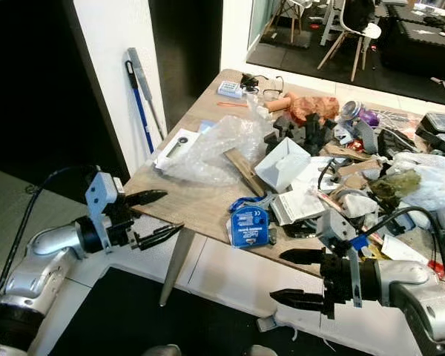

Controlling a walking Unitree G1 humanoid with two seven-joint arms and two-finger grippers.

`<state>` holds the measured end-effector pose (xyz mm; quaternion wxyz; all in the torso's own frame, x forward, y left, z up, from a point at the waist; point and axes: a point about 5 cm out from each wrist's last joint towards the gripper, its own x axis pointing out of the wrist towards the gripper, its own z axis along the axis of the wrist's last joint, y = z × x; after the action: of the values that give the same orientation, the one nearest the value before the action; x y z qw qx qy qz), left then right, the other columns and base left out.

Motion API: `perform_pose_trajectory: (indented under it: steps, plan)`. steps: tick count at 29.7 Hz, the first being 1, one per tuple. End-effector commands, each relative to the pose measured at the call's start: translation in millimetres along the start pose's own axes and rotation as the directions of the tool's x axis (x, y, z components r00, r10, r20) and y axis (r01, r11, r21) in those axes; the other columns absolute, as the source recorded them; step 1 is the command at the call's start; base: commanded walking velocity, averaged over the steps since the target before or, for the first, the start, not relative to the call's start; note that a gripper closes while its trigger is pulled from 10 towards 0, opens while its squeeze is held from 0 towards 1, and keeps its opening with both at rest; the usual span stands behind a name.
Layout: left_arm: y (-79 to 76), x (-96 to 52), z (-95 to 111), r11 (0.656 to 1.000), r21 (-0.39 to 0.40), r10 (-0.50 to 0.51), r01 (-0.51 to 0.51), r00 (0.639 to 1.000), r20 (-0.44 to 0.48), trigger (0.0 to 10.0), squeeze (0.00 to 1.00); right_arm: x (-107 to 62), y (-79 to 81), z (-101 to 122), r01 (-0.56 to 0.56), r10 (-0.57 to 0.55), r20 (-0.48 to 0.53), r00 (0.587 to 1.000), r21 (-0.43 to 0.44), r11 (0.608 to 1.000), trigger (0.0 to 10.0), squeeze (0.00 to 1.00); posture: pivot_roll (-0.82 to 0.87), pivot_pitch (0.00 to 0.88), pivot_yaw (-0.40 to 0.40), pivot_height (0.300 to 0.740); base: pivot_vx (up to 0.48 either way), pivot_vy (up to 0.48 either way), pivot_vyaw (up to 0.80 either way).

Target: Picking trash to rubbish bin

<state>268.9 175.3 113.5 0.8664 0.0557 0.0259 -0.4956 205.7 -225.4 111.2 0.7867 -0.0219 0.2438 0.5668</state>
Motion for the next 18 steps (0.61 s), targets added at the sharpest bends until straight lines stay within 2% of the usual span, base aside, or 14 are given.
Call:
perform_pose_trajectory:
  steps: [1,7,10,14,18]
  plan:
    - [-0.8,6.1,-0.8,1.0,0.01,0.0,0.0,1.0,-0.001,10.0,0.0,-2.1,-0.7,-4.5,0.018,-0.018,-0.031,0.999,0.002,1.0,10.0,0.0,-0.03,0.0,-0.034,0.74,0.0,0.0,0.0]
    - [-6.7,16.3,-0.4,0.999,0.008,-0.033,0.033,0.999,-0.005,10.0,0.0,-8.9,-5.6,0.7,0.058,-0.058,-0.021,0.998,-0.011,0.998,10.0,0.0,-0.03,0.0,-0.033,0.74,0.0,0.0,0.0]
    - [-6.2,29.6,2.8,0.999,0.041,-0.01,0.011,1.0,-0.02,10.0,0.0,-8.5,-6.1,11.7,0.05,-0.049,0.023,0.999,-0.032,0.998,10.0,0.0,-0.03,0.0,-0.034,0.74,0.0,0.0,0.0]
    - [-8.5,36.3,5.9,0.999,0.049,-0.017,0.018,1.0,-0.013,10.0,0.0,-7.5,-4.8,16.4,0.038,-0.036,0.046,0.998,-0.038,0.999,10.0,0.0,-0.03,0.0,-0.034,0.74,0.0,0.0,0.0]
    - [-13.1,51.7,5.8,0.997,0.075,-0.027,0.031,0.998,-0.056,10.0,0.0,-6.3,-1.7,22.7,0.021,-0.018,0.067,0.998,-0.055,0.998,10.0,0.0,-0.03,0.0,-0.029,0.74,0.0,0.0,0.0]
